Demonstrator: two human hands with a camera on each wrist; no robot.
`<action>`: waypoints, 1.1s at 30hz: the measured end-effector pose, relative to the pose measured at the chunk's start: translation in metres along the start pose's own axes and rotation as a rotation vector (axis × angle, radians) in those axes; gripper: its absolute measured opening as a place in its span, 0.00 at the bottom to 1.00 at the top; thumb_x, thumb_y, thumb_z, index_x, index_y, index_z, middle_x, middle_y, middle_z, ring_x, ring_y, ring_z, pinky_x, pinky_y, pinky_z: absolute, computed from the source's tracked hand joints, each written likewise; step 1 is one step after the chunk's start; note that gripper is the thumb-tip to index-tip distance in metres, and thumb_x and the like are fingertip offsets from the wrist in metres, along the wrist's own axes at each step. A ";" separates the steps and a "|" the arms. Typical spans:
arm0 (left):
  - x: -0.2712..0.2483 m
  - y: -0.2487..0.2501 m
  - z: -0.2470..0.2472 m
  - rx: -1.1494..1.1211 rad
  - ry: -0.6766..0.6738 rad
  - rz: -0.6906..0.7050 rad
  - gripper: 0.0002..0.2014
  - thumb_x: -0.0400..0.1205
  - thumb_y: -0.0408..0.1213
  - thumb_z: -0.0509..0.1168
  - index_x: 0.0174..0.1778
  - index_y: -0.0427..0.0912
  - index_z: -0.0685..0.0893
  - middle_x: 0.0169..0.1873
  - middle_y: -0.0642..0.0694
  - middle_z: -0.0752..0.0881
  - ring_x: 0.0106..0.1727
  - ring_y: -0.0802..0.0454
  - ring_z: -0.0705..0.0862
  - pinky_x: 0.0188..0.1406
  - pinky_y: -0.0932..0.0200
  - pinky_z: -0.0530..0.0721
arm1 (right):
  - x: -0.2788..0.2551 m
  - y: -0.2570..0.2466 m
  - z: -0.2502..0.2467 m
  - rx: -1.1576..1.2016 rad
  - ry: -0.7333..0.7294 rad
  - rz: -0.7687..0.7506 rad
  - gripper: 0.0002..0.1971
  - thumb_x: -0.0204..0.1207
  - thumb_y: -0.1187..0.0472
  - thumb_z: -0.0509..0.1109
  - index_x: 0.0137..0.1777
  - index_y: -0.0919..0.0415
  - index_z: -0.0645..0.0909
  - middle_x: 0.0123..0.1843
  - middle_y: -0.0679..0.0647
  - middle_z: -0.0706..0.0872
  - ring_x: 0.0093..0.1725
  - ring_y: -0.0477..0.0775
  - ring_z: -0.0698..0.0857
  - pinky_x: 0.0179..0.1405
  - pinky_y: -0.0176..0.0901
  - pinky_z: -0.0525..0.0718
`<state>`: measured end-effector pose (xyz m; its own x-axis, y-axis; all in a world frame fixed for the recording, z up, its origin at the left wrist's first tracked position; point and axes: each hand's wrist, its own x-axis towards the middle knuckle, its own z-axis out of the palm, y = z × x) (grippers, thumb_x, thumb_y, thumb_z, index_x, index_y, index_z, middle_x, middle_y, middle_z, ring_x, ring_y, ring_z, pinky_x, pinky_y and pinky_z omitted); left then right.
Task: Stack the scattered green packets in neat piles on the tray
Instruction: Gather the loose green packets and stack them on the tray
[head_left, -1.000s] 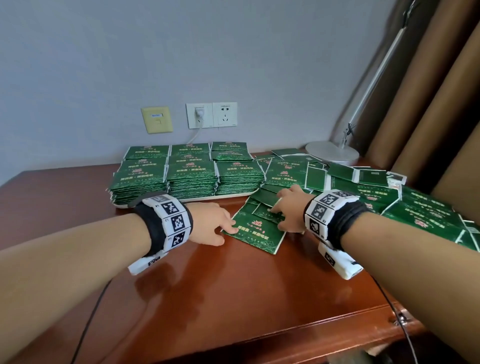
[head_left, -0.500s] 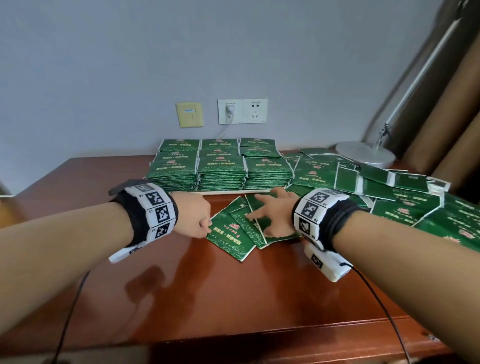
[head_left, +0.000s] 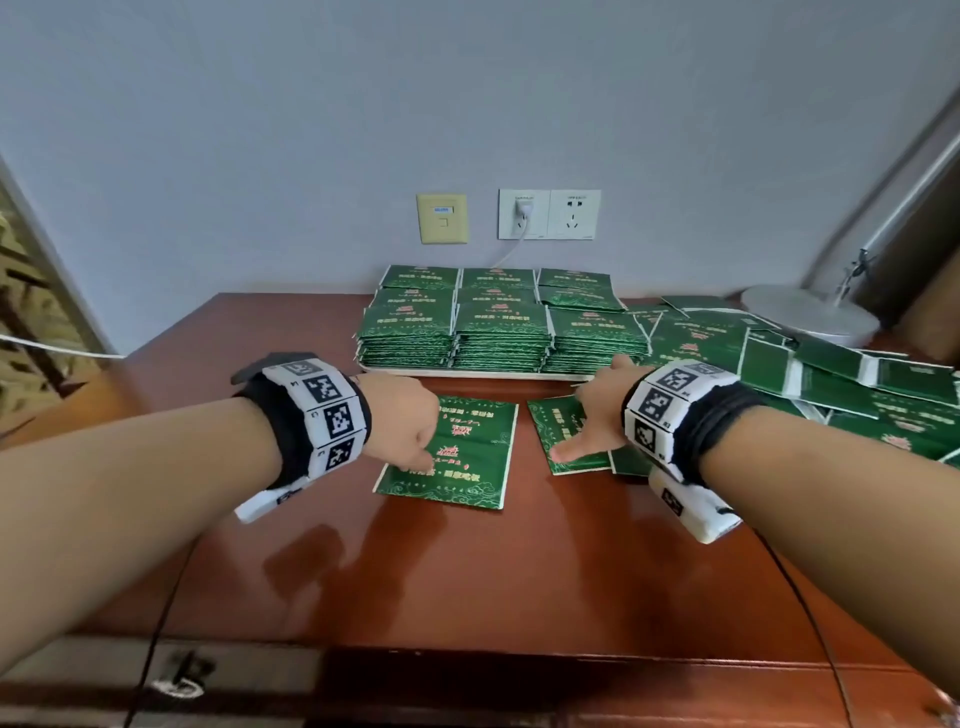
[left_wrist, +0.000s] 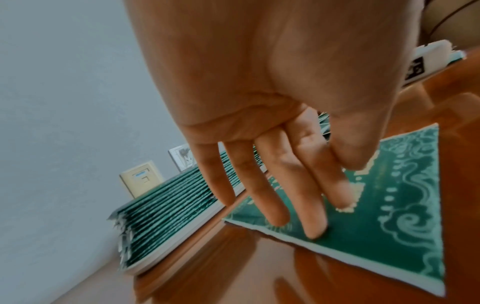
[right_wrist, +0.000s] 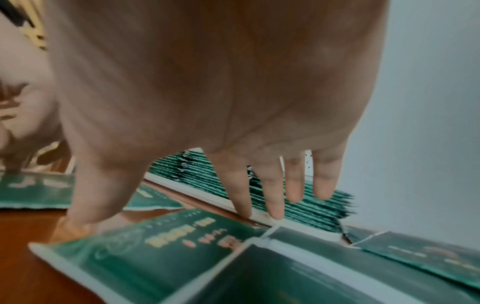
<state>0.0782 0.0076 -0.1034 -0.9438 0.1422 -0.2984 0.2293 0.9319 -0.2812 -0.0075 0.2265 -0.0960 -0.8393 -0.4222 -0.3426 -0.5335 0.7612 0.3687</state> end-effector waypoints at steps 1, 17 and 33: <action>0.001 0.000 0.001 -0.021 0.010 -0.009 0.21 0.79 0.55 0.63 0.26 0.45 0.78 0.21 0.51 0.74 0.25 0.53 0.74 0.29 0.61 0.75 | 0.000 -0.004 -0.004 0.010 -0.013 -0.018 0.48 0.63 0.18 0.55 0.67 0.59 0.79 0.57 0.52 0.84 0.68 0.59 0.70 0.55 0.56 0.71; 0.017 -0.026 0.024 -0.289 -0.113 -0.020 0.57 0.66 0.66 0.74 0.85 0.52 0.49 0.84 0.57 0.49 0.83 0.54 0.52 0.82 0.54 0.52 | 0.009 -0.034 -0.020 0.255 -0.017 -0.311 0.39 0.72 0.56 0.76 0.81 0.41 0.62 0.78 0.46 0.70 0.73 0.52 0.73 0.70 0.43 0.70; 0.012 -0.030 0.028 -0.323 -0.159 -0.088 0.64 0.63 0.66 0.76 0.85 0.51 0.42 0.84 0.57 0.45 0.84 0.54 0.49 0.82 0.54 0.51 | 0.016 -0.051 -0.016 0.025 0.022 -0.160 0.38 0.59 0.22 0.67 0.46 0.60 0.83 0.40 0.50 0.86 0.42 0.52 0.85 0.43 0.44 0.83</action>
<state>0.0668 -0.0277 -0.1237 -0.9022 0.0265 -0.4306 0.0376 0.9991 -0.0171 0.0043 0.1733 -0.1064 -0.7462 -0.5492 -0.3763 -0.6578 0.6952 0.2898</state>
